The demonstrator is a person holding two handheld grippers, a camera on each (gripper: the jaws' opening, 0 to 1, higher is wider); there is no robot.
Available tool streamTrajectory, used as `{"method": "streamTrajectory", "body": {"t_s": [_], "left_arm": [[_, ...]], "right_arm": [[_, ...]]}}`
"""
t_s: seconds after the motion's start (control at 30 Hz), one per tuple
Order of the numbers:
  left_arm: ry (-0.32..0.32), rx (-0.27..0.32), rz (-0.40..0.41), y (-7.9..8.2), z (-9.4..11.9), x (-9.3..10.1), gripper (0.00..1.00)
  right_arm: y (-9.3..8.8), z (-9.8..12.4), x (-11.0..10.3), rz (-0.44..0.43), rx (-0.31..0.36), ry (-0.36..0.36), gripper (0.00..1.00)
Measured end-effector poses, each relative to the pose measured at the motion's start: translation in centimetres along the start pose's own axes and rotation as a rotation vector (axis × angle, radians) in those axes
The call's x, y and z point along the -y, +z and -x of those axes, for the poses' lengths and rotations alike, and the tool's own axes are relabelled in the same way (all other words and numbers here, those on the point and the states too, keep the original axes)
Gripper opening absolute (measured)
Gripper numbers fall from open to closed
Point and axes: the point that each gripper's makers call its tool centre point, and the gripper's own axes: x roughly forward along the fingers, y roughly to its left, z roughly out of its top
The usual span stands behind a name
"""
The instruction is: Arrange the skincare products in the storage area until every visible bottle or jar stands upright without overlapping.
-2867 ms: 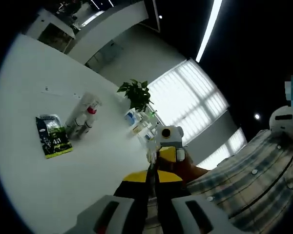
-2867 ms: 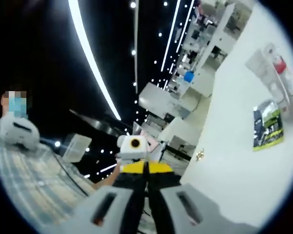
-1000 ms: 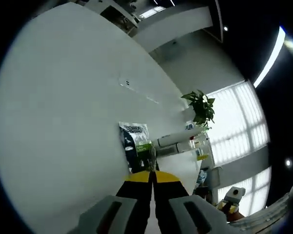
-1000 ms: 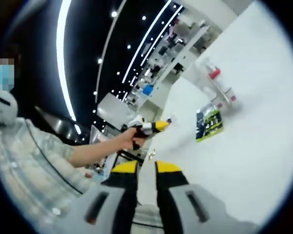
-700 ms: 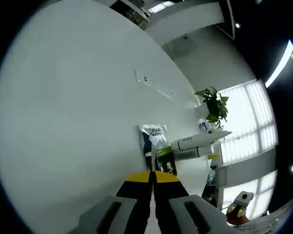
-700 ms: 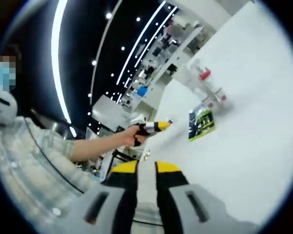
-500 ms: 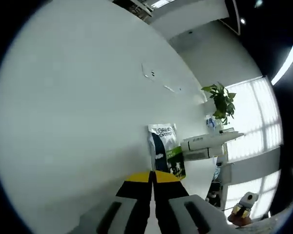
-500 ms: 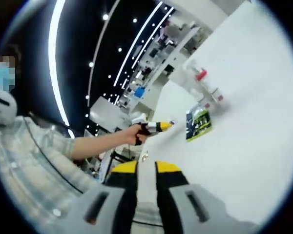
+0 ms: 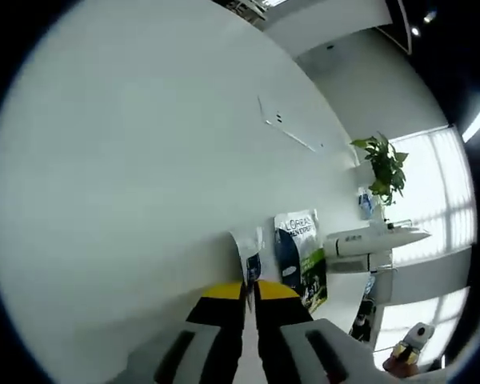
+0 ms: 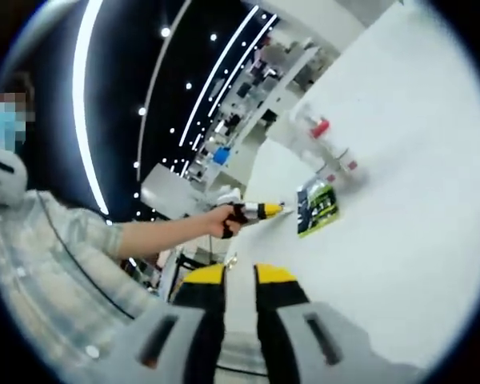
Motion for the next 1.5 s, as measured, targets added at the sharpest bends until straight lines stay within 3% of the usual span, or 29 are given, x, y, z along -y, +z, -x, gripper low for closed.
{"method": "streamTrajectory", "body": {"t_s": [0.13,0.37,0.63,0.77,0.87,0.97,1.17,1.2,1.33,1.43,1.5], "left_arm": [[0.060,-0.042,-0.042,-0.3,0.0,-0.8,0.07],[0.085,-0.057,-0.060,-0.3,0.2,-0.8,0.09],[0.104,-0.044,-0.072,-0.1,0.9,-0.9,0.18],[0.109,-0.012,-0.058,0.3,1.6,-1.3,0.28],[0.130,0.007,-0.079,0.7,2.7,-2.1,0.34],[0.146,0.054,-0.164,1.4,4.3,-3.1,0.35],[0.262,0.073,-0.281,1.5,9.2,-7.3,0.46],[0.300,0.072,-0.314,0.2,10.3,-7.8,0.47],[0.411,0.050,-0.381,-1.5,13.7,-10.6,0.53],[0.521,-0.022,-0.476,-4.0,16.0,-13.0,0.62],[0.559,-0.080,-0.526,-5.1,17.1,-14.1,0.66]], "right_arm": [[0.2,0.1,0.1,-0.004,0.007,0.000,0.12],[-0.2,0.6,0.2,-0.008,0.015,-0.009,0.12],[-0.6,1.0,-0.1,0.000,0.024,-0.011,0.12],[-0.7,1.1,-0.3,0.000,0.033,-0.007,0.12],[-0.9,1.1,-0.6,0.003,0.032,0.003,0.12],[-1.3,0.8,-0.7,0.008,0.019,0.015,0.12],[-2.2,-0.7,-1.6,0.020,-0.021,0.062,0.12],[-2.4,-0.9,-1.8,0.025,-0.031,0.068,0.12],[-3.0,-1.6,-2.3,0.037,-0.059,0.089,0.12],[-3.4,-2.0,-2.7,0.042,-0.076,0.104,0.12],[-3.7,-2.2,-2.8,0.045,-0.087,0.107,0.12]]}}
